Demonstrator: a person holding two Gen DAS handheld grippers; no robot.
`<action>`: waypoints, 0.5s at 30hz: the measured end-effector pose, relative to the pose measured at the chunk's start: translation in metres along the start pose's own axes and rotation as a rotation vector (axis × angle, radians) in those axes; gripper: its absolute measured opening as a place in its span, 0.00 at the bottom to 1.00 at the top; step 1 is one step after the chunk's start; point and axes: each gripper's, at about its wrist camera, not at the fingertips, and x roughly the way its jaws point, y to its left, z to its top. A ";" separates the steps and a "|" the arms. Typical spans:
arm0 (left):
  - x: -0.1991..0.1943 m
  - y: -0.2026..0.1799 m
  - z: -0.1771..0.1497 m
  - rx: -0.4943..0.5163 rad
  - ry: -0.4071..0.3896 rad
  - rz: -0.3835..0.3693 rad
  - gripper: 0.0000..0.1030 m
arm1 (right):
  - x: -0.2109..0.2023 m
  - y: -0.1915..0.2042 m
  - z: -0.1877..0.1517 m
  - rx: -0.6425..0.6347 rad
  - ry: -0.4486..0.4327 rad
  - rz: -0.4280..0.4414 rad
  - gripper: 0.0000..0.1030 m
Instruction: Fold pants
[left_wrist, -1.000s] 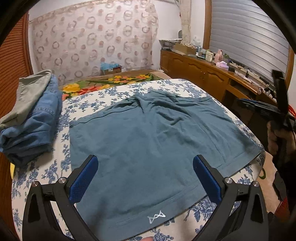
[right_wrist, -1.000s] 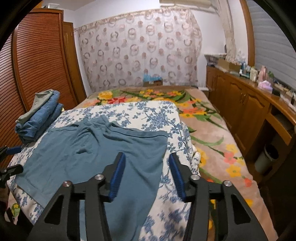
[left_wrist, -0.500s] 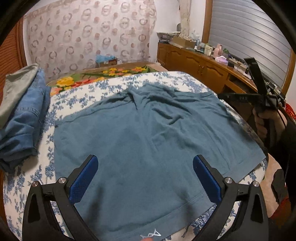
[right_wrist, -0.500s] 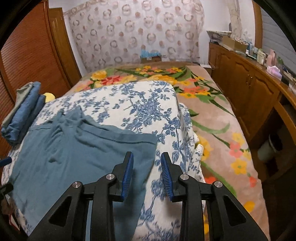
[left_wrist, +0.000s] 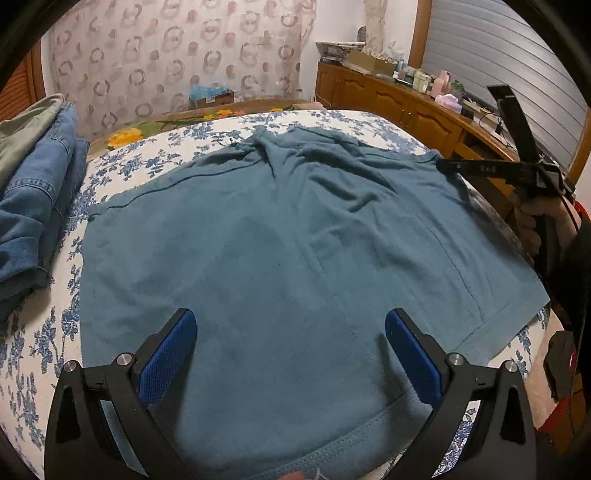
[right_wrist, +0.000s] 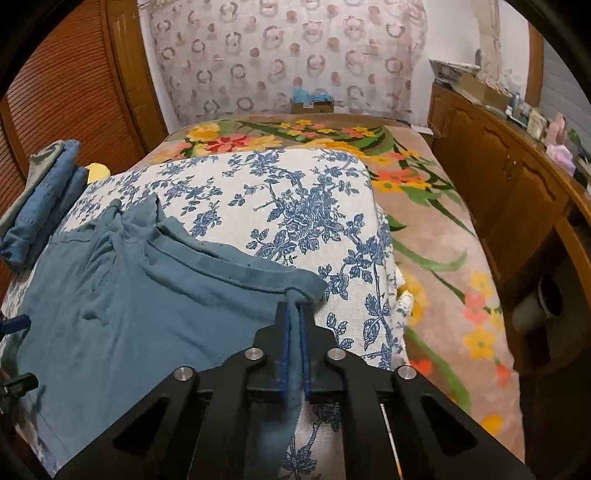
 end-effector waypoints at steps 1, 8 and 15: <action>0.001 0.000 0.000 0.000 0.002 0.000 1.00 | -0.005 -0.003 0.000 0.002 -0.018 -0.015 0.02; 0.004 0.005 0.000 -0.016 0.010 -0.013 1.00 | -0.012 -0.019 0.001 0.038 -0.046 -0.140 0.01; 0.006 0.002 0.001 0.010 0.022 0.014 1.00 | -0.021 -0.022 0.001 0.086 -0.056 -0.139 0.22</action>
